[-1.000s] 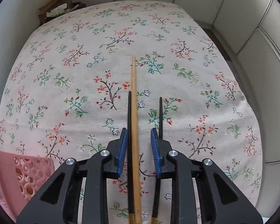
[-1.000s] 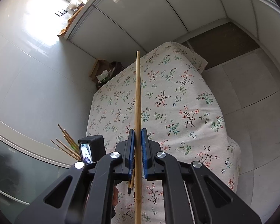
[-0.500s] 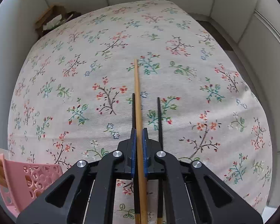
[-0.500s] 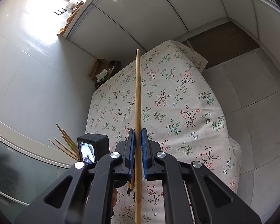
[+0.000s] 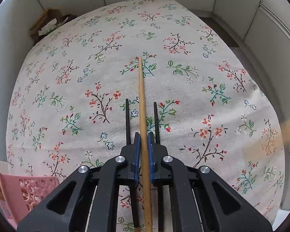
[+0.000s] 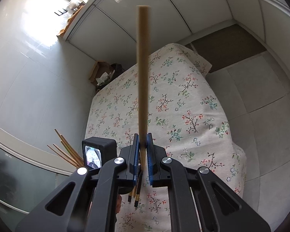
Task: Organize utensils
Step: 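Carry the left tool's chopstick into the pink cup and open it while the right tool holds its chopstick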
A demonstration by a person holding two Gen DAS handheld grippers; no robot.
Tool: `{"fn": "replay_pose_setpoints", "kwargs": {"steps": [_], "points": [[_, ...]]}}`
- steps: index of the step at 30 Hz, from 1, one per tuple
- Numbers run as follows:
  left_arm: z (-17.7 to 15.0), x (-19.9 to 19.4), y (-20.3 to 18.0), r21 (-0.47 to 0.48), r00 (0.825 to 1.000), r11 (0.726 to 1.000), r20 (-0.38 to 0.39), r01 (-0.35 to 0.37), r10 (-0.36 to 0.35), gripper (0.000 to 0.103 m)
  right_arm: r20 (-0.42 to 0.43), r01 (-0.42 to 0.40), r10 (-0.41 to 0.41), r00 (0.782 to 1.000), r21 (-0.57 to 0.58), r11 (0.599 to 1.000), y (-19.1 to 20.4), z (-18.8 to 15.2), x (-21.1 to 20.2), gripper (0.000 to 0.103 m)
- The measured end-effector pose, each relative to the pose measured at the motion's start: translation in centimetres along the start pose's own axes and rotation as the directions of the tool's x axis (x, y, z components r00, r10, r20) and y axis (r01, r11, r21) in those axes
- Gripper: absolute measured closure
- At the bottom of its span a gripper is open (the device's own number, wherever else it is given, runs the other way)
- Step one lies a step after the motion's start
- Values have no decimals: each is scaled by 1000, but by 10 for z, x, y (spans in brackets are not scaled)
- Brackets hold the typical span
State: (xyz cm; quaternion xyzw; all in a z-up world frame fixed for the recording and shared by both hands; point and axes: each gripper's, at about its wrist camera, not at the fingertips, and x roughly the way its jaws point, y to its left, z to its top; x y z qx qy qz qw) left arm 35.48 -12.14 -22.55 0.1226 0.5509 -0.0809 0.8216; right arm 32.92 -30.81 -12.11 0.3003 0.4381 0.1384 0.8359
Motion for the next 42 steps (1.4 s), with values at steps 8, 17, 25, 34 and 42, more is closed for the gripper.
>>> {"fn": "replay_pose_setpoints", "kwargs": {"steps": [8,17,25,34,42], "points": [[0,-15,11,-62,994,996,101,58,-52,97,51,84,-78,996,-134,987,26,-4,-5,96],[-15,-73,8,-63,934,986,335,152,-122,97,109,145,-126,986,-193,970,32,-4,-16,96],[-35,-136,16,12,784,940,548,342,-292,97,112,137,-115,987,-215,967,39,-7,-18,96],[-70,-197,88,-55,640,951,751,305,-161,97,113,110,-85,990,-237,965,48,-12,-19,96],[-90,-184,162,-217,579,944,815,247,35,97,107,72,-42,993,-294,953,82,-25,-12,96]]}}
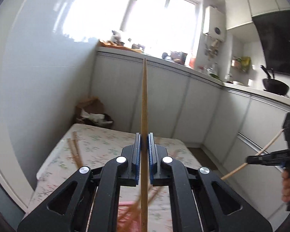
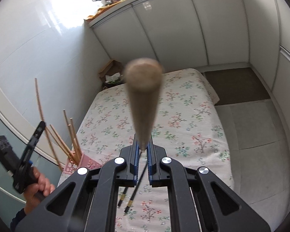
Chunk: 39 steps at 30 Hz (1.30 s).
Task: Organize utensils
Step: 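Carry the left tool's chopstick into the pink cup and open it while the right tool holds its chopstick, then lower the right tool's wooden chopstick into the pink cup and open it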
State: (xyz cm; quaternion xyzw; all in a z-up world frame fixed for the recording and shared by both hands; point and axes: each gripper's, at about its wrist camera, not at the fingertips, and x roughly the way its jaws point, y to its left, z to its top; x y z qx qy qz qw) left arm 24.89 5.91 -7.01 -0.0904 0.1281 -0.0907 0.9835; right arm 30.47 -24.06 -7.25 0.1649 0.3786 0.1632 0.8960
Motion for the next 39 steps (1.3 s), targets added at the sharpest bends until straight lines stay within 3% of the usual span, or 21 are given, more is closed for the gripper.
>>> {"fn": "replay_pose_setpoints", "kwargs": {"steps": [10,24,32,39], "points": [[-36,20,0,100,996,991,18,-87,86,97,-4,-28,28,1000,-35,999,17,-2,5,96],[-75,25,-9,263,994,960,-33,-95,108,97,-3,-70,70,998,-60,996,27,-4,3,96],[-74,19,4,199,987,976,-112,-93,116,96,-3,-87,87,996,-83,993,34,-6,1,96],[-64,9,7,151,985,987,-158,-48,72,96,-8,-117,117,993,-119,986,49,-10,2,96]]}}
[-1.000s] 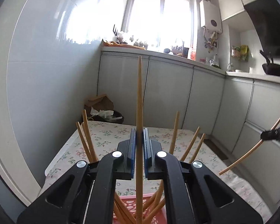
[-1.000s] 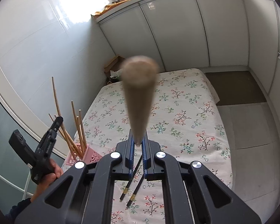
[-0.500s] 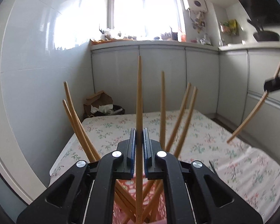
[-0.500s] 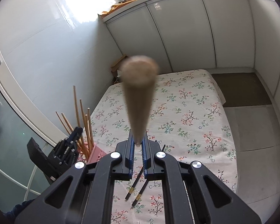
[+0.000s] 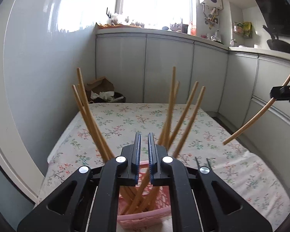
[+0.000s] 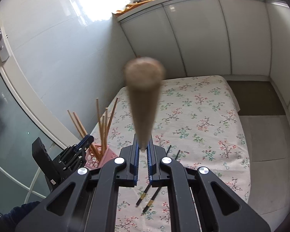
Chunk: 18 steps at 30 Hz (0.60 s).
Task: Organize utensils
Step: 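Lower the right tool's wooden chopstick into the pink cup and open it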
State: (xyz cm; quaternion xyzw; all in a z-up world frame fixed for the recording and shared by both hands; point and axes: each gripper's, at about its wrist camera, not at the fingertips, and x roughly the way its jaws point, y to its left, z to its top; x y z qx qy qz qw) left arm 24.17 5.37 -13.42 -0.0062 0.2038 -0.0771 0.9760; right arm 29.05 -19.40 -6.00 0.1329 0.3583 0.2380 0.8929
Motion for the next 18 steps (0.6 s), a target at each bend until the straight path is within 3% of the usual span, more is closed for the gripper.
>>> {"fn": "replay_pose_setpoints", "kwargs": {"steps": [4,7,10,14,15,18], "points": [[-2,3,0,-8,998,999,-54,31,-31,96,-12,-20,20,1000,2,1000,5,-2,5,96],[4,0,4,-30,998,999,-51,34,-36,96,-10,-49,49,999,18,999,5,-2,4,96],[21,-5,18,-113,997,994,-73,11,-20,91,1,-76,76,997,31,997,6,0,0,96],[47,-20,38,-217,987,975,-162,-43,8,88,14,-107,107,994,15,994,16,2,-6,96],[52,-26,42,-231,983,971,-185,-55,12,86,18,-117,117,993,4,993,22,3,-7,96],[61,-46,51,-249,964,960,-259,-128,62,58,29,-158,160,987,-39,987,43,6,-11,96]]}}
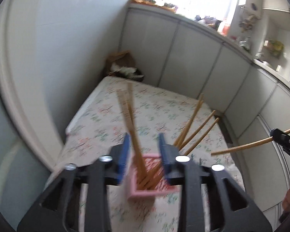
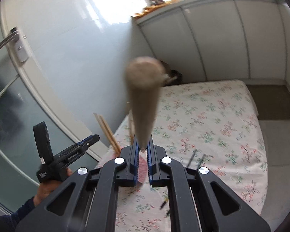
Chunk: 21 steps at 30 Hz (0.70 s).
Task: Organize utensils
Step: 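Lower the right tool's wooden chopstick into the pink cup and open it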
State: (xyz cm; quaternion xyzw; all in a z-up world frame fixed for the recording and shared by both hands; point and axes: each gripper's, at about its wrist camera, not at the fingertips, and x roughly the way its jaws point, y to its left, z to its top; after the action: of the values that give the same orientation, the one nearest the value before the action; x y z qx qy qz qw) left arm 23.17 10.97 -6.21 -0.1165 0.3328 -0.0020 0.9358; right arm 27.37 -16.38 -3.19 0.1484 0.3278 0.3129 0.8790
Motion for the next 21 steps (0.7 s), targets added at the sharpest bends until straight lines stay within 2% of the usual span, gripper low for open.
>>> {"fn": "replay_pose_setpoints", "kwargs": {"steps": [1,2,7,12,21], "points": [[1,-4,3,-10,1000,1000,-20,-15,15,51,-4,-23,23,1000,-11,1000,8,0,2,96],[2,-9,8,-24,999,1000,-35,-11,10,50,-12,-34,34,999,-25,999,15,0,6,96],[10,-11,21,-64,998,998,-57,7,-10,50,-106,-8,-3,994,-103,995,47,-11,57,96],[15,-8,33,-83,997,996,-77,13,-19,50,-206,26,-61,977,-165,986,66,-28,109,96],[13,-2,40,-112,991,993,-119,40,-54,50,-294,64,-116,949,-180,982,70,-47,155,96]]}}
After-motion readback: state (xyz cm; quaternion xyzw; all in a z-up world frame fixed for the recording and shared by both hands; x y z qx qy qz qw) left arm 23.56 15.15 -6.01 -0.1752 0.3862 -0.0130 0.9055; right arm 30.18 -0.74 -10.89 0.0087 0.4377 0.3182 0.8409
